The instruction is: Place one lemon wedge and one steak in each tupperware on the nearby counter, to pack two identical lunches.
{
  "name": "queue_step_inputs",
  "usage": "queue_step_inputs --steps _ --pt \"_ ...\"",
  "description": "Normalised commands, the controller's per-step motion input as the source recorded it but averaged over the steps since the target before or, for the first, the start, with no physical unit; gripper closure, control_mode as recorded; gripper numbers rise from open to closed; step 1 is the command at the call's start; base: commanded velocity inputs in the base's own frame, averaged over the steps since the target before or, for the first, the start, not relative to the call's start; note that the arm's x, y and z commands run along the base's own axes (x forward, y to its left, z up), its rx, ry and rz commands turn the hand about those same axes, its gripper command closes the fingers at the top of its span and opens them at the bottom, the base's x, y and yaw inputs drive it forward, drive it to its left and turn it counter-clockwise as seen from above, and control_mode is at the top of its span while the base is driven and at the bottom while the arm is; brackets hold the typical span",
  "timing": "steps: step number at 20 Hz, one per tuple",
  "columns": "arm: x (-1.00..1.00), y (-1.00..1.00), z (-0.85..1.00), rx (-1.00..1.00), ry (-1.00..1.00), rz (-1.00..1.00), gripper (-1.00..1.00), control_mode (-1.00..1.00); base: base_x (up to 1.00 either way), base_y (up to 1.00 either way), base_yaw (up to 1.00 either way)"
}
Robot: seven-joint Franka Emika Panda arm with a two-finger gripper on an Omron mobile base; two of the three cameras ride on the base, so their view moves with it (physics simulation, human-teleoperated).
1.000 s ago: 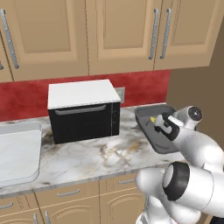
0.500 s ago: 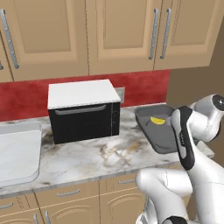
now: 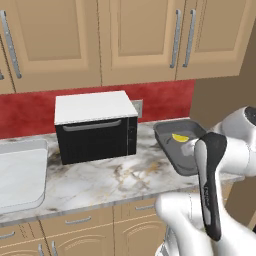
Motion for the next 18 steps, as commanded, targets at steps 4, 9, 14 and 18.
queue_step_inputs --steps 4,9,14,18 --pt "-1.00 0.56 -0.09 -0.05 0.05 0.07 -1.00 -1.00 0.00 0.00 0.00" --pt "-0.78 0.19 -0.10 -0.03 0.01 0.05 -1.00 1.00 -0.20 0.00 0.01" --pt "0.00 0.00 0.00 0.00 0.00 0.00 -1.00 1.00 -1.00 -0.29 0.01" --pt "0.00 0.00 0.00 0.00 0.00 0.00 -1.00 1.00 -1.00 -0.28 0.04"
